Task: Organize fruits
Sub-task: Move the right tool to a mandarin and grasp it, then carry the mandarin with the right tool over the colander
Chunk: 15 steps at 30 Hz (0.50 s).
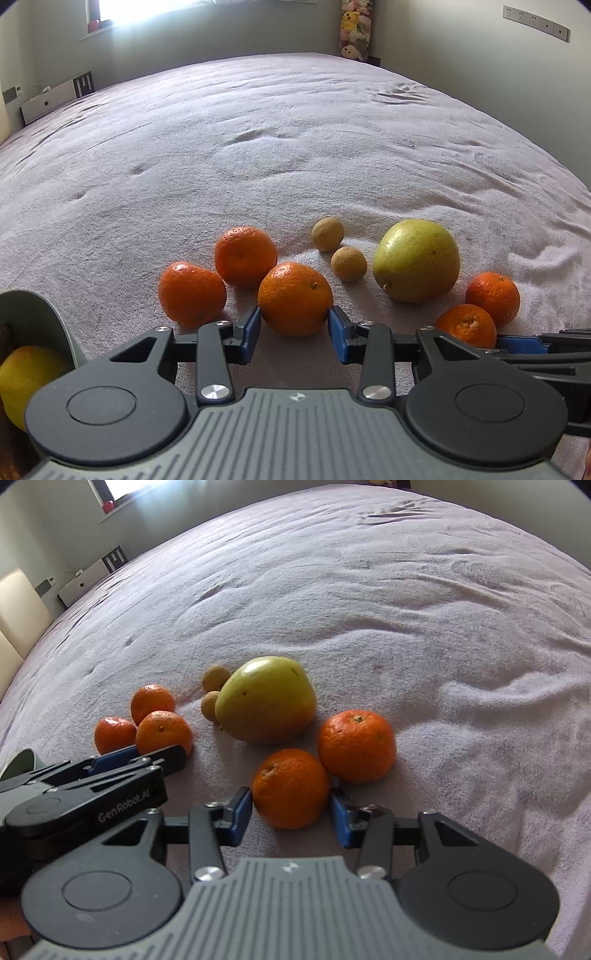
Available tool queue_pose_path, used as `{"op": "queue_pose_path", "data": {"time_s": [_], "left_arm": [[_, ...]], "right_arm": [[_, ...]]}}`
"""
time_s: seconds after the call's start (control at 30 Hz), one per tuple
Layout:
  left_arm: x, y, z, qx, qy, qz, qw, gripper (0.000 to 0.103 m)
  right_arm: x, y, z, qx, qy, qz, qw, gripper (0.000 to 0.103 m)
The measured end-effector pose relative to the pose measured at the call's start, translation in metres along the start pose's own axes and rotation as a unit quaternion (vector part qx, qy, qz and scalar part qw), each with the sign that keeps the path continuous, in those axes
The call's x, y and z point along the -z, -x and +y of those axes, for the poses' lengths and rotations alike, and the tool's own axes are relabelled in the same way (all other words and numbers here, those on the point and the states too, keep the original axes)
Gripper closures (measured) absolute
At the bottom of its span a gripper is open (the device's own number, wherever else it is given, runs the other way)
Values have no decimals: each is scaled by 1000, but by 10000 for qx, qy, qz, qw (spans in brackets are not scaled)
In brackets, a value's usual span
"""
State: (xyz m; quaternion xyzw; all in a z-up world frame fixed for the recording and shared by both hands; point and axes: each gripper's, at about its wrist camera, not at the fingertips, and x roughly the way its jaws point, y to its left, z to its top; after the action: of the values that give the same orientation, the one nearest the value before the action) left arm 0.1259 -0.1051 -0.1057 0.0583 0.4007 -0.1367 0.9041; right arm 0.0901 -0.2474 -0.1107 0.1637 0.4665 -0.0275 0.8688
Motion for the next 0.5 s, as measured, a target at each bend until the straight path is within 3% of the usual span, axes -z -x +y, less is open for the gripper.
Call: {"op": "queue_pose_path", "data": {"time_s": [0.5], "left_arm": [[-5, 35, 4, -111, 138, 32, 9998, 65]], "right_arm": [[2, 12, 12, -253, 17, 62, 9997, 61]]}}
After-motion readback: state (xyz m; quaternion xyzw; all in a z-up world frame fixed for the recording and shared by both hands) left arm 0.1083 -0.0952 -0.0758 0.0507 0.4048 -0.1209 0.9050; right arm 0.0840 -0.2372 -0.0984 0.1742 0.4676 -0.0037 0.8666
